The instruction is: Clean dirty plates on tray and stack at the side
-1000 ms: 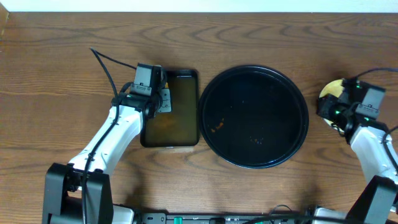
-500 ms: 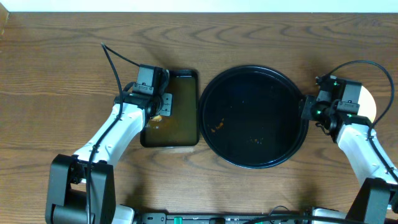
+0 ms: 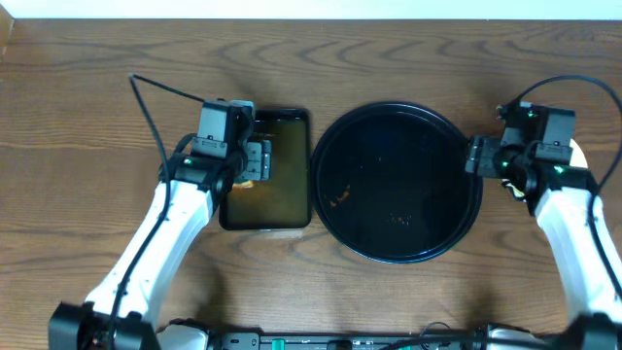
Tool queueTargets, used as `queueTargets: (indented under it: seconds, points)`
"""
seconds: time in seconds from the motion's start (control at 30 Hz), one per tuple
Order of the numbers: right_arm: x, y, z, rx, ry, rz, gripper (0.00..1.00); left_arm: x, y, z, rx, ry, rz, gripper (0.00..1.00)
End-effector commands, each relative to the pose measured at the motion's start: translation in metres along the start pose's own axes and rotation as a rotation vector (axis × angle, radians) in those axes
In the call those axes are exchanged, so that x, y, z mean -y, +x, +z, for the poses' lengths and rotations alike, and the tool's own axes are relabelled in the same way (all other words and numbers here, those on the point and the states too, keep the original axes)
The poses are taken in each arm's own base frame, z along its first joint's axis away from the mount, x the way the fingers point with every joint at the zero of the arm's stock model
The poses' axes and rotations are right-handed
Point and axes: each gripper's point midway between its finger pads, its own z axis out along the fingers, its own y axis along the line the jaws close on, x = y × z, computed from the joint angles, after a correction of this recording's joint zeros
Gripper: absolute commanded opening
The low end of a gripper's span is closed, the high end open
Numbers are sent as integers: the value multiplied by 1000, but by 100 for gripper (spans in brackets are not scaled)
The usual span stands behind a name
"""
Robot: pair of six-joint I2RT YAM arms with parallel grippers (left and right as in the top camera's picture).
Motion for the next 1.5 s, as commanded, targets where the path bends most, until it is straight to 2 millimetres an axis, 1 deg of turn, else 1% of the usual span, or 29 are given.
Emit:
queueTargets:
  seconds: [0.0,0.1,0.2,0.33,0.4,0.43,0.47,0.5,0.57,0.63,0.67,0.7,0.73,0.93,1.07,1.23,1.33,1.47]
  points:
    - [0,-20,-35,101,43,-22,77,-3,5,-12,-4,-9,-77,80]
    - [7,-18,-57,134,102,-23,78,-4,10,-23,1,-8,-82,80]
    - [7,-11,-74,160,113,-36,79,-5,14,-38,40,-3,-83,80]
    - [5,7,-92,211,108,-29,79,-8,22,-68,133,8,-85,80]
    - [4,13,-100,239,107,-28,79,-8,25,-81,183,17,-85,80]
    - [4,15,-108,273,109,-19,79,-9,28,-92,221,20,-85,80]
    - [6,16,-112,291,119,0,82,-10,30,-96,232,22,-86,80]
    - [11,17,-116,309,144,20,99,-10,34,-102,237,24,-85,80]
    - [17,23,-121,313,182,27,99,-11,39,-111,245,25,-85,80]
    - [17,34,-120,271,184,29,99,-11,42,-116,247,26,-85,80]
    - [18,41,-118,245,187,30,99,-12,44,-118,246,26,-85,80]
    - [19,51,-116,199,191,33,99,-12,45,-119,245,26,-85,80]
    - [20,57,-114,176,193,34,99,-12,45,-118,245,25,-85,80]
    - [21,79,-111,83,200,39,99,-12,51,-114,211,19,-85,81]
    - [22,87,-111,51,203,40,99,-13,52,-111,197,17,-85,80]
    - [23,89,-111,43,209,33,99,-13,53,-108,187,15,-85,81]
    - [25,100,-111,-1,218,32,99,-13,53,-107,183,14,-85,81]
    - [25,106,-114,-17,220,33,99,-13,53,-107,183,14,-85,81]
